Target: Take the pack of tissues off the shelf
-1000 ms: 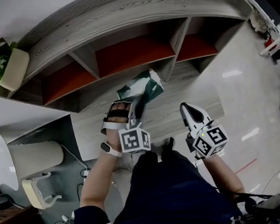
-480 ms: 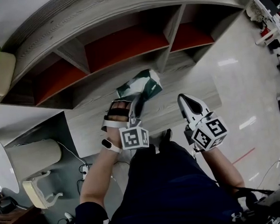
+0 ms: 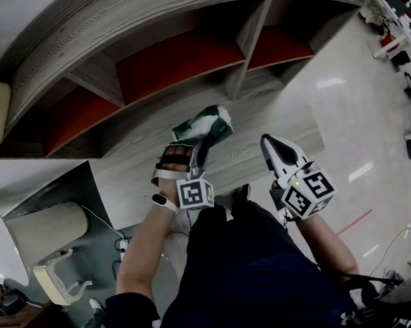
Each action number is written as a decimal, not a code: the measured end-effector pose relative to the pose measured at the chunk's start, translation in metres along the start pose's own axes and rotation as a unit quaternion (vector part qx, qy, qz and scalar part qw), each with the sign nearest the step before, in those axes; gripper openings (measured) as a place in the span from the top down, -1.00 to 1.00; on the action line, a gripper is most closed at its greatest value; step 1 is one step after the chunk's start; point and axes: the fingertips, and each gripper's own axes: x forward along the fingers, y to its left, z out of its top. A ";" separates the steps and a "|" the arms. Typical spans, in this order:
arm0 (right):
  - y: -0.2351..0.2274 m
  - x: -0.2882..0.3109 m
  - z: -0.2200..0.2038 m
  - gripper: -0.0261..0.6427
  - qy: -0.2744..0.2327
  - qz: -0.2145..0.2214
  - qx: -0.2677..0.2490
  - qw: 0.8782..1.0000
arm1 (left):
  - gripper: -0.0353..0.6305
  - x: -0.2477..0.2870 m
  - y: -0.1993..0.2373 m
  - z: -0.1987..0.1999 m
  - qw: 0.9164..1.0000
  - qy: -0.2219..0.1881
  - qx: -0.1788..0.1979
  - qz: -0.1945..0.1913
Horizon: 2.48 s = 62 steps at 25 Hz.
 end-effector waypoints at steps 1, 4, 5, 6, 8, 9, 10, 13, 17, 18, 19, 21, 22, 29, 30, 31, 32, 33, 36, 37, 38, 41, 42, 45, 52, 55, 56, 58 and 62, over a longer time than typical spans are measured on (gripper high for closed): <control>-0.001 0.000 0.000 0.91 0.001 -0.002 0.001 1.000 | 0.48 0.005 -0.006 -0.001 1.000 0.000 0.005 -0.005; -0.004 -0.002 -0.002 0.91 0.005 -0.007 0.002 1.000 | 0.48 0.019 -0.021 -0.004 1.000 -0.001 0.020 -0.015; -0.005 -0.003 -0.003 0.91 0.006 -0.008 0.002 1.000 | 0.48 0.023 -0.026 -0.005 1.000 -0.003 0.024 -0.018; -0.006 -0.003 -0.004 0.91 0.006 -0.009 0.003 1.000 | 0.48 0.027 -0.029 -0.005 0.999 -0.005 0.027 -0.021; -0.007 -0.005 -0.006 0.91 0.008 -0.012 0.003 1.000 | 0.48 0.033 -0.035 -0.005 0.999 -0.007 0.030 -0.027; -0.008 -0.005 -0.007 0.91 0.009 -0.013 0.002 1.000 | 0.48 0.037 -0.040 -0.007 0.999 -0.006 0.031 -0.031; -0.009 -0.006 -0.008 0.91 0.010 -0.014 0.003 1.000 | 0.48 0.040 -0.044 -0.008 0.999 -0.004 0.029 -0.034; -0.012 -0.008 -0.010 0.91 0.015 -0.019 0.006 1.000 | 0.48 0.049 -0.051 -0.009 0.999 -0.005 0.020 -0.036; -0.014 -0.009 -0.014 0.91 0.018 -0.023 0.009 1.000 | 0.48 0.059 -0.060 -0.013 0.999 -0.006 0.014 -0.043; -0.014 -0.009 -0.014 0.91 0.020 -0.023 0.010 0.999 | 0.48 0.060 -0.063 -0.014 0.999 -0.006 0.013 -0.046; -0.014 -0.009 -0.015 0.91 0.021 -0.023 0.010 0.999 | 0.48 0.061 -0.066 -0.016 0.999 -0.005 0.012 -0.049; -0.013 -0.007 -0.017 0.91 0.025 -0.021 0.009 0.999 | 0.48 0.063 -0.070 -0.018 0.999 -0.004 0.016 -0.052; -0.012 -0.005 -0.017 0.91 0.026 -0.020 0.009 0.999 | 0.48 0.064 -0.071 -0.018 0.998 -0.004 0.019 -0.052; -0.007 0.002 -0.022 0.91 0.035 -0.013 0.010 0.999 | 0.48 0.068 -0.086 -0.020 0.998 -0.008 0.008 -0.068; -0.007 0.002 -0.023 0.91 0.036 -0.012 0.011 0.999 | 0.48 0.069 -0.088 -0.021 0.998 -0.008 0.009 -0.069; -0.006 0.003 -0.023 0.91 0.037 -0.012 0.011 0.999 | 0.48 0.069 -0.088 -0.021 0.998 -0.008 0.012 -0.066; -0.006 0.003 -0.023 0.91 0.038 -0.012 0.011 0.999 | 0.48 0.069 -0.086 -0.021 0.998 -0.009 0.016 -0.062; -0.007 0.003 -0.024 0.91 0.038 -0.012 0.011 0.999 | 0.48 0.070 -0.085 -0.021 0.998 -0.010 0.020 -0.059; -0.008 0.003 -0.028 0.91 0.043 -0.013 0.012 0.999 | 0.48 0.072 -0.088 -0.021 0.998 -0.013 0.022 -0.064; -0.008 0.003 -0.029 0.91 0.045 -0.013 0.012 0.999 | 0.47 0.073 -0.090 -0.022 0.998 -0.013 0.023 -0.064; -0.007 0.003 -0.031 0.91 0.046 -0.013 0.013 0.999 | 0.47 0.074 -0.093 -0.023 0.998 -0.013 0.025 -0.063; -0.007 0.002 -0.035 0.91 0.049 -0.013 0.018 0.999 | 0.47 0.078 -0.102 -0.024 0.997 -0.014 0.028 -0.069; -0.007 0.002 -0.036 0.91 0.051 -0.012 0.021 0.998 | 0.47 0.079 -0.104 -0.024 0.997 -0.015 0.027 -0.074; -0.008 0.002 -0.037 0.91 0.051 -0.012 0.032 0.998 | 0.46 0.081 -0.107 -0.025 0.997 -0.007 0.022 -0.080; -0.005 0.000 -0.040 0.91 0.051 -0.007 0.034 0.998 | 0.41 0.082 -0.114 -0.023 0.991 0.001 -0.058 -0.119; -0.002 0.000 -0.042 0.91 0.051 -0.003 0.037 0.998 | 0.26 0.080 -0.106 -0.020 0.989 0.005 -0.089 -0.115; 0.000 0.000 -0.042 0.91 0.051 -0.001 0.036 0.998 | 0.17 0.079 -0.102 -0.020 0.989 0.007 -0.097 -0.109; 0.001 0.000 -0.042 0.91 0.050 0.002 0.036 0.998 | 0.08 0.075 -0.095 -0.018 0.990 0.008 -0.105 -0.097; 0.006 0.000 -0.040 0.91 0.049 0.008 0.032 0.998 | 0.04 0.067 -0.089 -0.016 0.991 0.009 -0.103 -0.086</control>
